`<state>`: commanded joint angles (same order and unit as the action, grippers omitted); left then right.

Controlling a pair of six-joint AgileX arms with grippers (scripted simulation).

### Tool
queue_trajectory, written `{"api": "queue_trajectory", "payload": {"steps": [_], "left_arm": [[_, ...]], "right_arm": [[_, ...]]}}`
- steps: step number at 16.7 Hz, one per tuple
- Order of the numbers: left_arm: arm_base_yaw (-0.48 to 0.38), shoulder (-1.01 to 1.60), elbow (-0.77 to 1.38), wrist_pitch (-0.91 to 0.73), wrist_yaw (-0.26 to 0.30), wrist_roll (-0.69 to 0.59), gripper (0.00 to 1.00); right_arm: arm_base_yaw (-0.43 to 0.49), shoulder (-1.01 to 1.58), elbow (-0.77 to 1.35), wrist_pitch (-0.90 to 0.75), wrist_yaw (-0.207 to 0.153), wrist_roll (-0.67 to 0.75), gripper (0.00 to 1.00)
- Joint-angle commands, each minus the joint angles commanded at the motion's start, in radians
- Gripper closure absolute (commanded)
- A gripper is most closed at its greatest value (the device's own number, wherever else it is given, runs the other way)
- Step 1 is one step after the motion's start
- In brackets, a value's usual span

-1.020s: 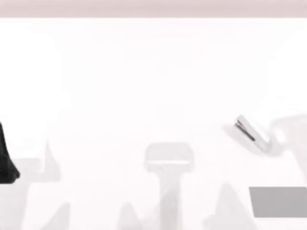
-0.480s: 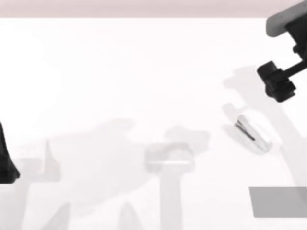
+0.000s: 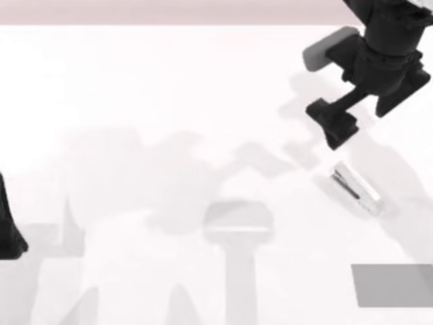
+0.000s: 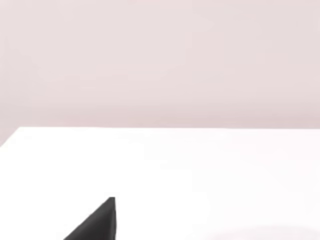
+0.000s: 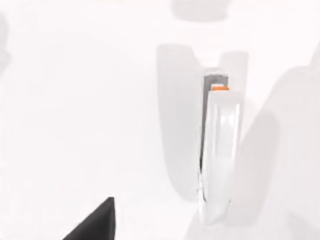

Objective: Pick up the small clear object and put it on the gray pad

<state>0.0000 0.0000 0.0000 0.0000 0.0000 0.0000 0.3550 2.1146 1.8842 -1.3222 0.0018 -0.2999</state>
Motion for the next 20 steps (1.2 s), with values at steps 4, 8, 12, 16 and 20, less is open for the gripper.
{"api": "queue_trajectory", "payload": {"steps": [4,8,12,16,20], "left_arm": [[0.000,0.000,0.000,0.000,0.000,0.000,0.00],[0.000,0.000,0.000,0.000,0.000,0.000,0.00],[0.000,0.000,0.000,0.000,0.000,0.000,0.00],[0.000,0.000,0.000,0.000,0.000,0.000,0.00],[0.000,0.000,0.000,0.000,0.000,0.000,0.00]], "right_arm": [[0.005,0.031,0.031,-0.019,0.000,-0.004,0.00],[0.000,0.029,0.026,-0.013,0.000,-0.004,0.00],[0.004,0.049,-0.068,0.098,0.001,-0.005,0.00],[0.006,0.086,-0.205,0.281,0.001,-0.002,0.00],[0.007,0.102,-0.257,0.341,0.001,-0.001,0.00]]}}
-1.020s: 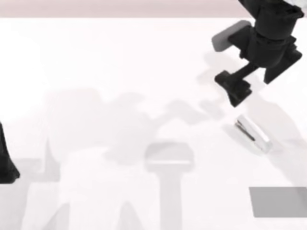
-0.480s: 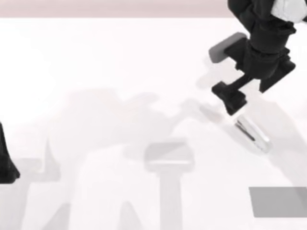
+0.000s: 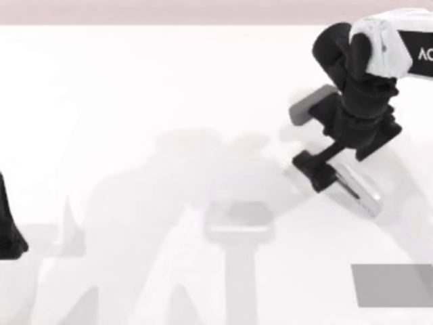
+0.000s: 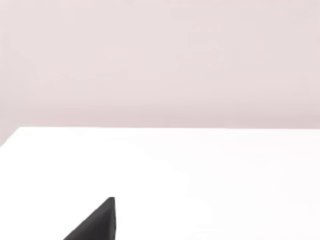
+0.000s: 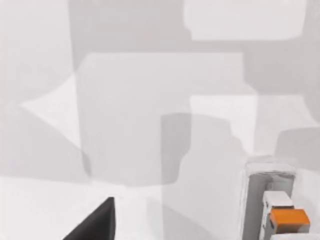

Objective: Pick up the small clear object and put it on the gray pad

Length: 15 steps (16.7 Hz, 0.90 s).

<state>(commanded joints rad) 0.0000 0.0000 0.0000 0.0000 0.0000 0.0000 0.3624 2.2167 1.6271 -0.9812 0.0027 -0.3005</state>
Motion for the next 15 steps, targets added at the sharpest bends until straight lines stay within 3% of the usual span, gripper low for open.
{"api": "queue_trajectory", "payload": {"steps": [2,15], "left_arm": [[0.000,0.000,0.000,0.000,0.000,0.000,0.00],[0.000,0.000,0.000,0.000,0.000,0.000,0.00]], "right_arm": [[0.000,0.000,0.000,0.000,0.000,0.000,0.00],[0.000,0.000,0.000,0.000,0.000,0.000,0.98]]}}
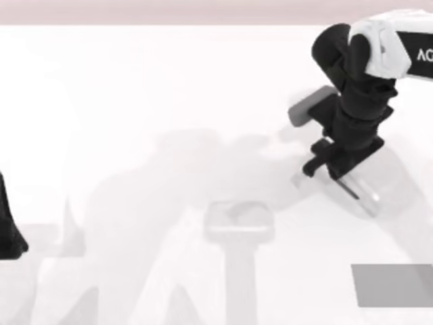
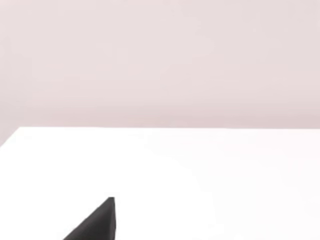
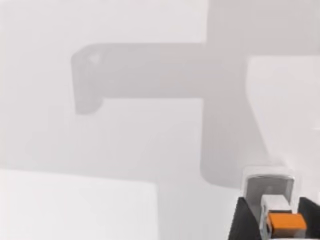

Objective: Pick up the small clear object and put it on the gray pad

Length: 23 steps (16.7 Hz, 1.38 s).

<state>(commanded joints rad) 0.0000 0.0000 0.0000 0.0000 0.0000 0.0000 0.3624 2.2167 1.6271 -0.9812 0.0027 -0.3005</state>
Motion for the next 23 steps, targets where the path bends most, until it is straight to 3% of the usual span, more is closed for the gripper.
{"api": "queue_trajectory", "payload": {"steps": [11,19,23], "left_arm": [[0.000,0.000,0.000,0.000,0.000,0.000,0.00],[0.000,0.000,0.000,0.000,0.000,0.000,0.00],[0.000,0.000,0.000,0.000,0.000,0.000,0.00]], "right_arm": [[-0.002,-0.003,0.017,-0.017,0.000,0.000,1.00],[0.004,-0.060,0.261,-0.331,-0.001,-0.002,1.00],[0.005,-0.072,0.289,-0.360,-0.001,-0.003,1.00]]}}
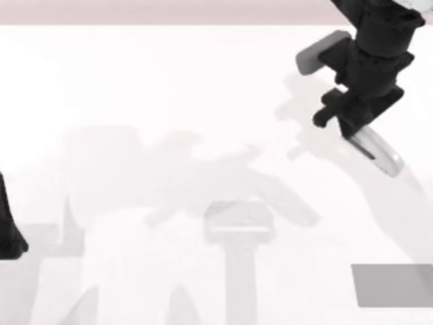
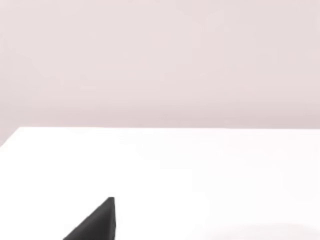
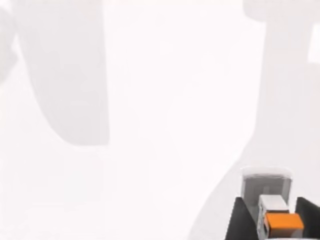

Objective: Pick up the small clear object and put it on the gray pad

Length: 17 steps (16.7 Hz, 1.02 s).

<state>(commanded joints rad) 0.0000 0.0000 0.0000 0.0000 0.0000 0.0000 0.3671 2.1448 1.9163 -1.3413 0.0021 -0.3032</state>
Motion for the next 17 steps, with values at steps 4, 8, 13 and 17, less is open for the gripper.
{"api": "queue_trajectory", "payload": {"steps": [4,8,13,17], "left_arm": [[0.000,0.000,0.000,0.000,0.000,0.000,0.00],[0.000,0.000,0.000,0.000,0.000,0.000,0.00],[0.000,0.000,0.000,0.000,0.000,0.000,0.00],[0.000,0.000,0.000,0.000,0.000,0.000,0.00]], "right_arm": [[-0.006,-0.015,-0.012,0.010,-0.001,0.032,1.00],[-0.017,-0.109,-0.072,0.045,-0.005,0.220,1.00],[-0.053,-0.292,-0.237,0.099,-0.009,0.687,1.00],[-0.089,-0.445,-0.430,0.127,-0.008,1.145,1.00]]}}
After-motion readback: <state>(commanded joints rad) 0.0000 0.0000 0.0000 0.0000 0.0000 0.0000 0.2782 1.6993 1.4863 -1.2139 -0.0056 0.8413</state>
